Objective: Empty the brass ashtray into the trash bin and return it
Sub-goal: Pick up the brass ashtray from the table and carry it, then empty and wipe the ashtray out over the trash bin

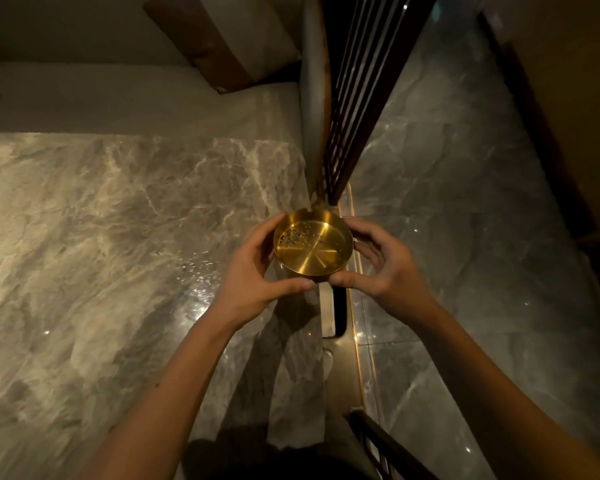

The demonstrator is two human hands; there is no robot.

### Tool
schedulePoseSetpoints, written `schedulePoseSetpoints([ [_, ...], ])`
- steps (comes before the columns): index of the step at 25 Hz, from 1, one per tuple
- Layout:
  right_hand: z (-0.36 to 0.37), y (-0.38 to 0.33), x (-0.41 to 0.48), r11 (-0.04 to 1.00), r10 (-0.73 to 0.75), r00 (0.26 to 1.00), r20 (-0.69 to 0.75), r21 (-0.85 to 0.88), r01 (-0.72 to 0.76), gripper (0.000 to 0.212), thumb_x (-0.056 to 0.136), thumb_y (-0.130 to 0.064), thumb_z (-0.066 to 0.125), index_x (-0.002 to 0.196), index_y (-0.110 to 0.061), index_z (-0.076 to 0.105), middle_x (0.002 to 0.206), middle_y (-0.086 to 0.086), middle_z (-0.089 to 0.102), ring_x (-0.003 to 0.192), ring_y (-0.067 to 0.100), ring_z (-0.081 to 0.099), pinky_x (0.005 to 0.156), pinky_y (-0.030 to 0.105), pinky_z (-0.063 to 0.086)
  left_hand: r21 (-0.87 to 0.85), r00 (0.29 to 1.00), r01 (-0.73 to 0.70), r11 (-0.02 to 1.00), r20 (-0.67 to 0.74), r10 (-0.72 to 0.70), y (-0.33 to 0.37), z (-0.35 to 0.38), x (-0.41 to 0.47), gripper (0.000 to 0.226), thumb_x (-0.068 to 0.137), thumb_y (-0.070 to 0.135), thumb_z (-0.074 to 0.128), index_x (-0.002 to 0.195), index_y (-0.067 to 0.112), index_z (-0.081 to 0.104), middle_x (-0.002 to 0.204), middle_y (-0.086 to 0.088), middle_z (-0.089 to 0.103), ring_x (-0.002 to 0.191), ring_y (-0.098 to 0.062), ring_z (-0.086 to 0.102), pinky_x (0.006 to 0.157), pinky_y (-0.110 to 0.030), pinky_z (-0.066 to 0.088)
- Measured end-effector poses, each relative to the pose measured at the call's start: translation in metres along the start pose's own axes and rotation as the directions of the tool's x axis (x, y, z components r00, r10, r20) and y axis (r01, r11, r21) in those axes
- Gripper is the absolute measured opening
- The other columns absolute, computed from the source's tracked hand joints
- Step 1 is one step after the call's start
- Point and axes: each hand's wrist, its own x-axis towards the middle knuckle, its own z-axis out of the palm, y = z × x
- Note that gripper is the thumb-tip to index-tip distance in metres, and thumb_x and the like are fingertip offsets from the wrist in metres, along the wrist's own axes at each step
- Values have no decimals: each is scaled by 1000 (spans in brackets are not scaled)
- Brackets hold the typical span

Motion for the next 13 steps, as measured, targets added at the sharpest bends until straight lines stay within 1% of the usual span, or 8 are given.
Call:
schedulePoseSetpoints([
  [2,-1,6,-3,999,18,998,-53,-35,-20,82,63,-24,86,134,-10,49,135,7,56,130,19,52,110,49,42,0,1000,-10,1000,17,10,-4,5,6,105,54,16,93,145,16,40,143,-1,52,135,-10,49,113,-29,39],
  [4,-3,15,-2,998,52,996,-79,-32,-55,82,64,-14,87,136,-5,47,135,8,57,130,18,53,110,48,42,-1,1000,-12,1000,22,12,-11,11,12,101,54,19,92,142,16,42,141,2,54,134,-10,49,112,-27,39],
  [6,-8,23,-2,996,87,992,-91,-18,-89,82,66,-12,86,137,-5,47,137,8,57,129,17,53,109,48,43,-20,1000,12,1000,16,-12,-15,18,15,102,54,18,92,142,14,42,141,1,54,135,-9,49,113,-28,38],
  [7,-10,28,-4,995,101,990,-97,-14,-102,83,65,-15,87,138,-7,47,137,7,56,129,17,54,109,48,44,-35,999,34,999,17,-34,-18,23,16,101,55,16,92,142,13,42,142,0,53,135,-9,48,114,-29,38],
  [9,-15,39,-8,991,133,985,-115,11,-132,84,64,-23,86,138,-8,47,138,7,56,129,17,54,108,48,44,-62,997,79,995,20,-78,-26,36,18,95,57,12,86,140,14,42,139,3,54,134,-6,49,112,-25,39],
  [10,-18,46,-11,988,157,980,-120,28,-155,85,64,-23,86,138,-9,47,138,7,56,129,16,54,108,47,44,-69,994,104,992,21,-103,-30,43,19,92,58,9,85,139,15,42,137,5,55,133,-4,50,111,-22,39],
  [13,-36,74,-19,971,228,968,-103,94,-219,80,67,-14,86,137,-10,48,137,5,57,127,14,56,108,41,45,-76,981,192,978,43,-189,-43,73,26,87,63,-4,82,138,16,42,131,11,55,125,7,53,104,-14,41],
])
